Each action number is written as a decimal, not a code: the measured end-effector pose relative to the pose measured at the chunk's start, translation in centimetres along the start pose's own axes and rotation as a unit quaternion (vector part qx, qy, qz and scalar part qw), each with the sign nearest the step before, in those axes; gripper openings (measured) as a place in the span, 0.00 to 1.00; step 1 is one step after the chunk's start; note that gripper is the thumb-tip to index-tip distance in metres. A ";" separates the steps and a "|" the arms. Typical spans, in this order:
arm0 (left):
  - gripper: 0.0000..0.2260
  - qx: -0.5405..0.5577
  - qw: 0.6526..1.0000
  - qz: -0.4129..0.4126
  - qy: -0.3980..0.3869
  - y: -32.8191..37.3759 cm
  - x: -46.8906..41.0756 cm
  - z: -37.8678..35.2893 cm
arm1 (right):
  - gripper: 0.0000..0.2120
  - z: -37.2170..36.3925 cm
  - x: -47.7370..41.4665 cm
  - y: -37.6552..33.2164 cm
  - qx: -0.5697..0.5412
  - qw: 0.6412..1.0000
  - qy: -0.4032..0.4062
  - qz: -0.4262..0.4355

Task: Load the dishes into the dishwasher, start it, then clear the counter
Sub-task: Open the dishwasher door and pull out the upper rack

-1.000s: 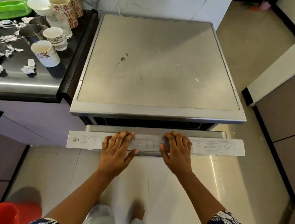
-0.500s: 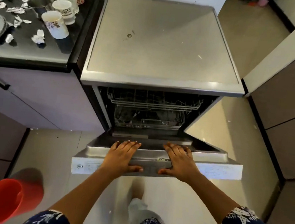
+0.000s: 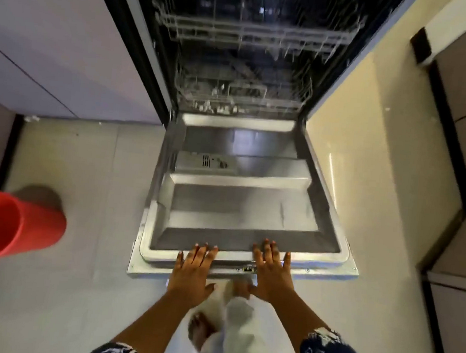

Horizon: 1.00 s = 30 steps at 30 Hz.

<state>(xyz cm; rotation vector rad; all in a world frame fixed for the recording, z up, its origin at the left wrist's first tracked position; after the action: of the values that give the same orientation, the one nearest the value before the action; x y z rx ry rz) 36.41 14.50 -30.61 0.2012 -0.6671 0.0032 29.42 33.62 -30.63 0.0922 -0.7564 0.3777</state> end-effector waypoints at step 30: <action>0.50 -0.050 0.996 0.028 -0.075 -3.7 -13.0 -29.4 | 0.41 -28.6 -15.8 3.2 0.011 0.997 -0.032 0.072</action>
<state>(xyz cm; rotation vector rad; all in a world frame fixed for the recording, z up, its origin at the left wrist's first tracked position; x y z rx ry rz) 44.44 17.15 -61.83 0.0874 -0.8195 0.0079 36.42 37.97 -62.38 0.0703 -0.8252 0.5219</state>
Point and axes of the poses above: each hand's wrist, its own x-axis away from the middle knuckle, its own z-axis out of the back of the hand, y = z × x, the point moved 1 cm from there along -x, towards the middle knuckle, and after that the axes turned 6 degrees about -x, right-handed, at the moved point
